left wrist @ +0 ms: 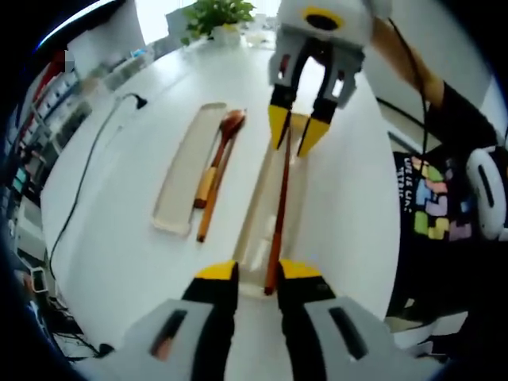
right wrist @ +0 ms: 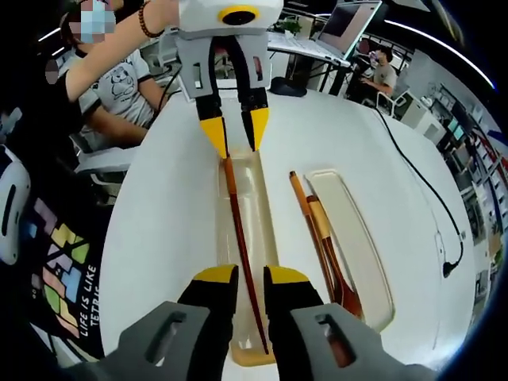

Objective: Arrange the utensils inside the cutlery case until each visible utensil rests in its matching compartment.

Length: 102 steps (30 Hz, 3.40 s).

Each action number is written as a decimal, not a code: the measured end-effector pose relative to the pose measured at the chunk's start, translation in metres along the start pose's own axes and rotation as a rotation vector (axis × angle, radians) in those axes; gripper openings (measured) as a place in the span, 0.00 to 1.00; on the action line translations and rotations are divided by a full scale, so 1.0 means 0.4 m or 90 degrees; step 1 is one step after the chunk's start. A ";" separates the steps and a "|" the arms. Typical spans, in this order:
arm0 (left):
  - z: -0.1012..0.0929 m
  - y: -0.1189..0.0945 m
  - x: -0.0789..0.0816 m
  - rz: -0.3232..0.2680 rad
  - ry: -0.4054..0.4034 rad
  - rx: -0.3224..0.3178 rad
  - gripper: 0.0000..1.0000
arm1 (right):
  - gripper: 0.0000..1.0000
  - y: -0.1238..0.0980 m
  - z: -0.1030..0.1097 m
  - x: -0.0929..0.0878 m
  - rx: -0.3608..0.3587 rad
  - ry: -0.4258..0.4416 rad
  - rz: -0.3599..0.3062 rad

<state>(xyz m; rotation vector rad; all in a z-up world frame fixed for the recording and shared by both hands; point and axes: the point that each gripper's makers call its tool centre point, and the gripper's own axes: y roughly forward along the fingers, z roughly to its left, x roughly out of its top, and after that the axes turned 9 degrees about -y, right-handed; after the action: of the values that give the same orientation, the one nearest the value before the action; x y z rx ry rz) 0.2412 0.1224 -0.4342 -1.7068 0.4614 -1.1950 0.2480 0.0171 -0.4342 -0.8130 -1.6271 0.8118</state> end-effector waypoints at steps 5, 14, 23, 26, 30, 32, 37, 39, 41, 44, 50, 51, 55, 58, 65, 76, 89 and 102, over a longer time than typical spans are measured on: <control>0.005 -0.001 0.013 -0.007 -0.003 0.009 0.20 | 0.14 -0.030 -0.014 -0.003 -0.014 0.002 -0.004; 0.040 0.004 0.047 -0.019 -0.007 0.034 0.21 | 0.15 -0.064 -0.056 -0.045 -0.038 0.026 0.006; 0.090 0.010 0.078 -0.021 -0.015 0.069 0.21 | 0.16 -0.100 -0.108 -0.109 -0.066 0.067 0.020; 0.100 0.019 0.079 -0.018 -0.017 0.072 0.21 | 0.17 -0.109 -0.123 -0.138 -0.075 0.076 0.032; 0.107 0.035 0.075 -0.007 -0.013 0.078 0.21 | 0.17 -0.121 -0.144 -0.181 -0.090 0.089 0.051; 0.112 0.041 0.078 -0.007 -0.014 0.080 0.21 | 0.17 -0.124 -0.157 -0.204 -0.099 0.094 0.054; 0.119 0.054 0.082 0.001 -0.015 0.083 0.20 | 0.17 -0.112 -0.170 -0.258 -0.104 0.094 0.079; 0.120 0.059 0.082 0.004 -0.015 0.083 0.20 | 0.18 -0.102 -0.176 -0.268 -0.103 0.098 0.077; 0.120 0.065 0.082 0.005 -0.017 0.082 0.20 | 0.19 -0.091 -0.180 -0.278 -0.100 0.104 0.077; 0.119 0.073 0.076 0.014 -0.016 0.079 0.20 | 0.19 -0.075 -0.179 -0.288 -0.094 0.101 0.078; 0.128 0.079 0.052 0.044 -0.008 0.089 0.20 | 0.19 -0.064 -0.181 -0.302 -0.083 0.101 0.075; 0.128 0.078 0.052 0.043 -0.010 0.088 0.20 | 0.19 -0.066 -0.186 -0.303 -0.085 0.101 0.073; 0.137 0.083 0.062 0.036 -0.019 0.092 0.20 | 0.19 -0.068 -0.197 -0.301 -0.089 0.100 0.071; 0.138 0.091 0.060 0.040 -0.023 0.087 0.20 | 0.19 -0.063 -0.203 -0.297 -0.089 0.096 0.063; 0.152 0.100 0.058 0.044 -0.030 0.088 0.20 | 0.19 -0.051 -0.211 -0.309 -0.085 0.103 0.060; 0.153 0.117 0.054 0.042 -0.050 0.067 0.20 | 0.15 -0.045 -0.196 -0.311 -0.068 0.109 0.049; 0.151 0.125 0.061 0.013 -0.085 0.040 0.18 | 0.03 -0.028 -0.175 -0.287 -0.046 0.135 0.034; 0.146 0.121 0.059 0.018 -0.018 0.049 0.07 | 0.01 -0.029 -0.178 -0.288 -0.068 0.128 0.059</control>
<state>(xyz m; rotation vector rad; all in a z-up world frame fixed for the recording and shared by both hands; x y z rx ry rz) 0.3126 0.1112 -0.4670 -1.6444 0.4161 -1.1524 0.3367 -0.0792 -0.4712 -1.0188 -1.4727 0.6877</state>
